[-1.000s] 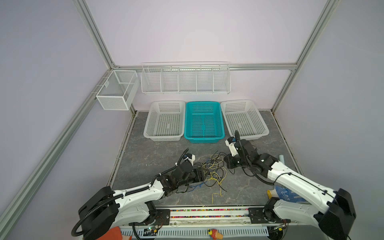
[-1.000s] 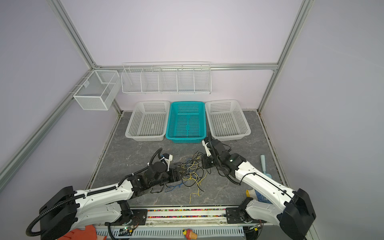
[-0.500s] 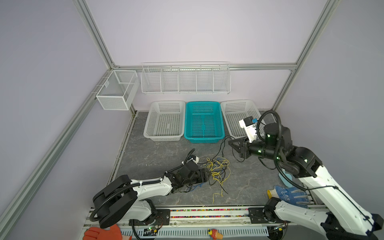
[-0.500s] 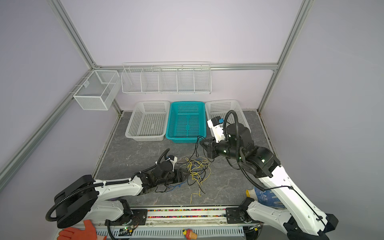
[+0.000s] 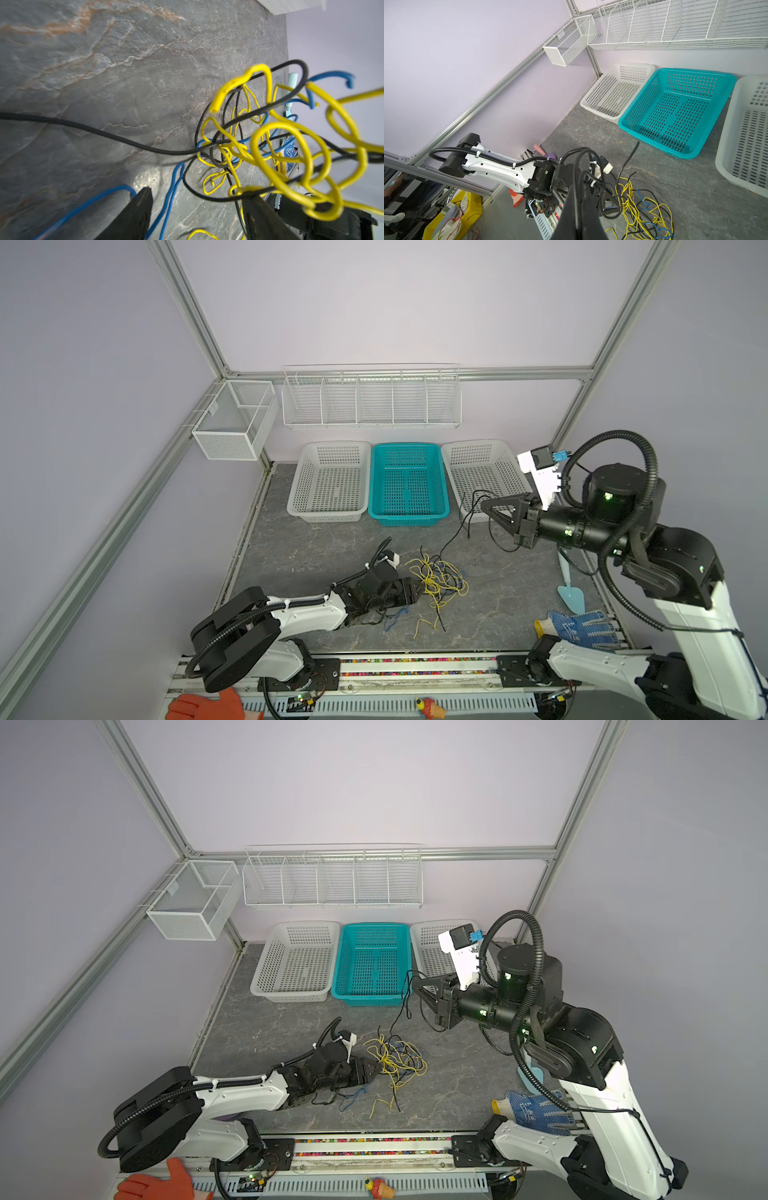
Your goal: Untangle the cables
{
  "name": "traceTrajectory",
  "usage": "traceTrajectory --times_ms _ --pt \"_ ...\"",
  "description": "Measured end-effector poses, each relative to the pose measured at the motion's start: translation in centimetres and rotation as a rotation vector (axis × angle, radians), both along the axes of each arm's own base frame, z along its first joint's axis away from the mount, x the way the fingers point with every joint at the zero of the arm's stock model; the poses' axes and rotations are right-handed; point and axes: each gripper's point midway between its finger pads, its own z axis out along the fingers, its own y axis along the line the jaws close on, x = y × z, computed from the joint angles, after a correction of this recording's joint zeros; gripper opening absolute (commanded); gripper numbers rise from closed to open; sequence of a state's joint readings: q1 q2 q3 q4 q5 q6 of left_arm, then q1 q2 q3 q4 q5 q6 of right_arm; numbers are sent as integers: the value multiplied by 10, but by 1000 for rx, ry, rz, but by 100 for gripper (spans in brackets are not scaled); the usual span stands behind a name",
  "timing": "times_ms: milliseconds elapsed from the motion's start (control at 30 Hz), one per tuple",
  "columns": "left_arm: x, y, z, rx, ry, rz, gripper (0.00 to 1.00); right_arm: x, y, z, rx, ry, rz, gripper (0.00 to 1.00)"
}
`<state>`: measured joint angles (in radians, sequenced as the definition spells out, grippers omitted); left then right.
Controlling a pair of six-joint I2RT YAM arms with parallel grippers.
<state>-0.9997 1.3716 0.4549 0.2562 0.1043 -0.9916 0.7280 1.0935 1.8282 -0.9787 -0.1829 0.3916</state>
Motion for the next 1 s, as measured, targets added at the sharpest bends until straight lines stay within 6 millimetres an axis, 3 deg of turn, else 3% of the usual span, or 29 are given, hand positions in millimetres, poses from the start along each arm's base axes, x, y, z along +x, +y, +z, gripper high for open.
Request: traceTrajectory --times_ms 200,400,500,833,1000 --pt "0 -1 -5 9 6 -2 69 -7 -2 27 24 -17 19 6" --pt "0 -1 -15 37 20 -5 68 -17 -13 80 90 -112 11 6" --pt "2 -3 -15 38 18 -7 68 -20 -19 97 113 -156 -2 6" --pt "4 -2 -18 83 13 -16 68 -8 -49 113 94 -244 -171 6" --pt "5 1 -17 99 0 -8 58 -11 -61 115 100 -265 -212 6"
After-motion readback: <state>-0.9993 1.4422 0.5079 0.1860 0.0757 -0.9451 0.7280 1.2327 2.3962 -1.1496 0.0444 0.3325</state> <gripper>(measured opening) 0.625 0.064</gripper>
